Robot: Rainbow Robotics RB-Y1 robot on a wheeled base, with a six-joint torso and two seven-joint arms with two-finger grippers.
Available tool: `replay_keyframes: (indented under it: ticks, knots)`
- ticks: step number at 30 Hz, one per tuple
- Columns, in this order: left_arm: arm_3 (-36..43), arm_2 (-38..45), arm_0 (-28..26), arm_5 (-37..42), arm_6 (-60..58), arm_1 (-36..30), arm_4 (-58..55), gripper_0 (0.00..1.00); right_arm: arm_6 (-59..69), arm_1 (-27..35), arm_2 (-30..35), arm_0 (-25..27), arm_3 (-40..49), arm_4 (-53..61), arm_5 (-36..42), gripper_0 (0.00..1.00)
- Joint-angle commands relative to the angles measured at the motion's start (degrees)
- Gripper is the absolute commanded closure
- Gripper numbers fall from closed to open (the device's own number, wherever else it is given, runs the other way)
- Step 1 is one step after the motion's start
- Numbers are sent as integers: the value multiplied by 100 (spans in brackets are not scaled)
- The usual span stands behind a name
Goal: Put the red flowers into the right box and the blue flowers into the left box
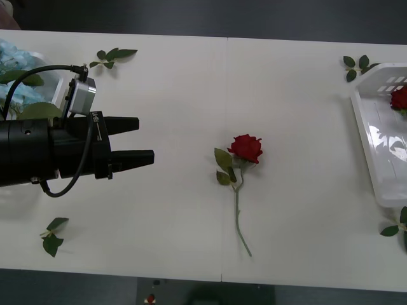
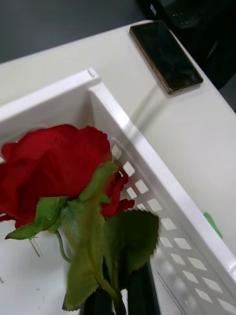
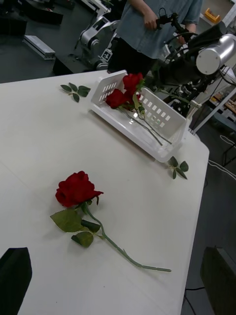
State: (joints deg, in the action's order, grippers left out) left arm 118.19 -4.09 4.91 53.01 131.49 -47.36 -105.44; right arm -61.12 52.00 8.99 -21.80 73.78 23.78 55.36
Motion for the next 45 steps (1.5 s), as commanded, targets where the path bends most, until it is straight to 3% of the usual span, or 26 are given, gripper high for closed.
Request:
replay_keyframes:
  ticks: [1,2,4,14,26,34,39,45]
  knots:
    - [152,5,89,25,149,-72,-47,0,-163,-111,15,-97,-48,-58,-104,49]
    - [152,5,89,25,149,-72,-47,0,-146,-138,15,-88,-48,-49,-96,26]
    - [152,5,89,25,149,-72,-47,0,-137,-155,15,-88,-48,-5,-96,0]
    - [152,5,89,25,149,-72,-47,0,-278,-173,15,-88,136,803,151,0]
    - [152,5,89,25,149,-72,-47,0,-436,-287,23,-97,2422,917,2647,0]
    - [152,5,89,25,149,-72,-47,0,-365,-911,472,-97,3591,1700,4229,0]
    - [152,5,89,25,149,-72,-47,0,-445,-1289,419,-88,3845,2060,4545,0]
    - [152,5,89,25,149,-72,-47,0,-488,-1553,-267,-97,4197,1963,4519,0]
